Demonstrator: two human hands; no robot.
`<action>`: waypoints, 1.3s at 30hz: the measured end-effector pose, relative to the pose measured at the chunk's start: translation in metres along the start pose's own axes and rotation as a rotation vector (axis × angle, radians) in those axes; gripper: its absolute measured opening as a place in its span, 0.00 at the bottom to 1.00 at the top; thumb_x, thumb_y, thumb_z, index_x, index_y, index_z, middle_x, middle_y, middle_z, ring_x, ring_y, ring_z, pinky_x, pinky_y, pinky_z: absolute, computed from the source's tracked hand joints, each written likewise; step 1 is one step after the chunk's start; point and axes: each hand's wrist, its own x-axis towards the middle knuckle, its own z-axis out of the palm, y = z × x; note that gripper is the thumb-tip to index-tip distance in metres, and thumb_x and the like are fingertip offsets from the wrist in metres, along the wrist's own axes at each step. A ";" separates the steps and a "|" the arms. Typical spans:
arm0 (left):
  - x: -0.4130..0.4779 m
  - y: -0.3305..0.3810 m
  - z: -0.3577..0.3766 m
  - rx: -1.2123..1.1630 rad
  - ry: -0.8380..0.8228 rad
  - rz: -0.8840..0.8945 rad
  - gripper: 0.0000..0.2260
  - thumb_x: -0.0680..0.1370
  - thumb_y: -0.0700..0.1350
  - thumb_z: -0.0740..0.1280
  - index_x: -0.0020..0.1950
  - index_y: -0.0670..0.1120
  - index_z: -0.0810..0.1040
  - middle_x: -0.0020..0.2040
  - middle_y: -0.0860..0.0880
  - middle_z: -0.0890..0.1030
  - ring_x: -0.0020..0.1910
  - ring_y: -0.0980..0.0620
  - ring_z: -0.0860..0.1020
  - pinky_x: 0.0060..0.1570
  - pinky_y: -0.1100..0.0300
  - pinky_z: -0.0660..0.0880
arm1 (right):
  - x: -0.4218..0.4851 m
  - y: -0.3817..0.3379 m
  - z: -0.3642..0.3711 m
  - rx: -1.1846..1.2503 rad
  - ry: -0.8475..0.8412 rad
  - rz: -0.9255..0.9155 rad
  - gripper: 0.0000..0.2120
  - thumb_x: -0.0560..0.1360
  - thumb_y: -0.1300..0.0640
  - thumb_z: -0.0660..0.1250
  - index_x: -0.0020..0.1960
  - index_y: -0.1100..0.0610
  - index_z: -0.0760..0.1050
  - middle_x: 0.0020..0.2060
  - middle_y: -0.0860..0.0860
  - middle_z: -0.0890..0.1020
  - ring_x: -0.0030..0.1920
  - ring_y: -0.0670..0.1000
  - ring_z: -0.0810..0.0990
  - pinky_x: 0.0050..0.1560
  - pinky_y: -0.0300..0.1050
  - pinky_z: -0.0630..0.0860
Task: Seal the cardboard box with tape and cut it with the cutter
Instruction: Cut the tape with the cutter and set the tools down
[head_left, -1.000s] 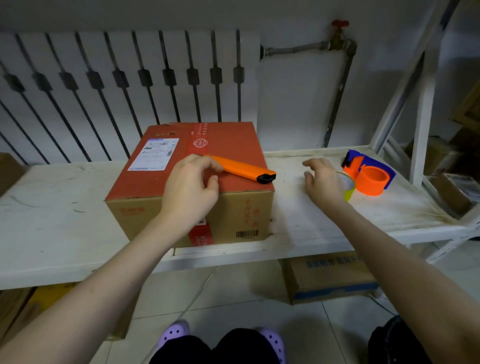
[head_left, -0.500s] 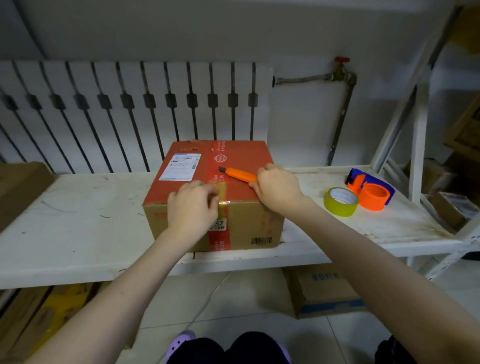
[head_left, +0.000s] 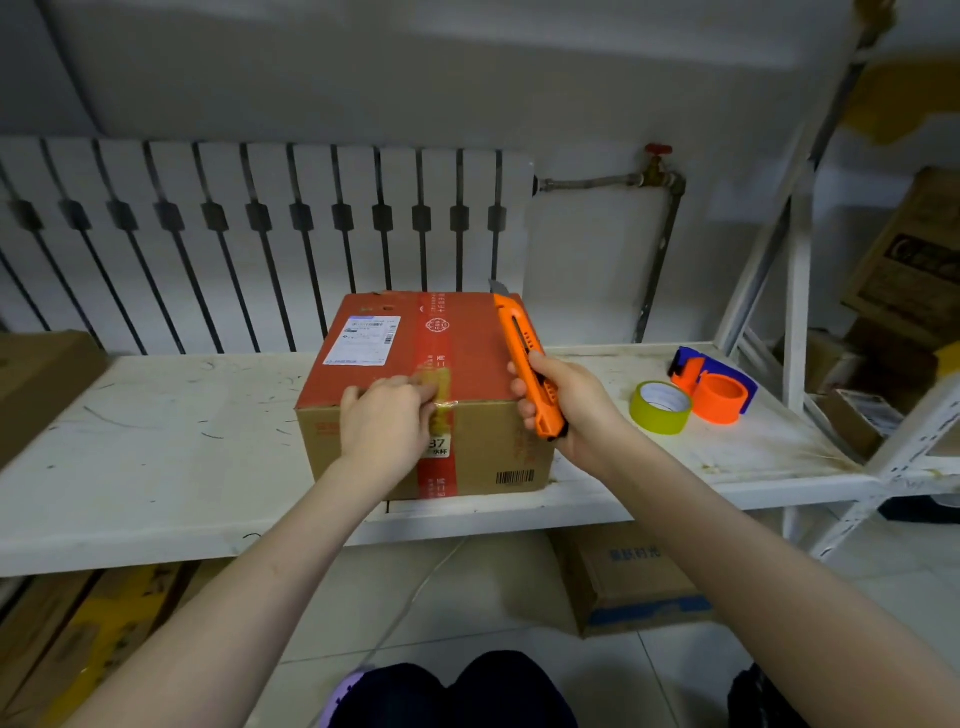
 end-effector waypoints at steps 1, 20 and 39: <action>0.000 0.000 0.000 0.010 -0.006 0.005 0.14 0.79 0.48 0.60 0.64 0.54 0.76 0.66 0.51 0.77 0.65 0.47 0.73 0.63 0.47 0.64 | -0.003 0.000 0.000 0.025 0.001 0.007 0.13 0.82 0.54 0.56 0.47 0.59 0.75 0.32 0.51 0.76 0.24 0.45 0.72 0.24 0.37 0.71; 0.005 0.002 -0.004 0.076 -0.036 0.029 0.10 0.79 0.46 0.61 0.56 0.52 0.79 0.49 0.49 0.79 0.51 0.47 0.77 0.54 0.52 0.66 | -0.030 0.013 -0.007 0.095 0.028 -0.006 0.09 0.82 0.59 0.54 0.54 0.62 0.71 0.34 0.52 0.75 0.25 0.45 0.73 0.26 0.38 0.73; 0.003 0.003 -0.002 0.074 -0.021 0.013 0.17 0.75 0.57 0.65 0.61 0.52 0.77 0.56 0.48 0.80 0.57 0.47 0.77 0.60 0.50 0.69 | -0.027 0.026 -0.030 0.071 -0.163 0.018 0.08 0.79 0.68 0.56 0.57 0.65 0.68 0.42 0.55 0.76 0.36 0.48 0.77 0.37 0.40 0.78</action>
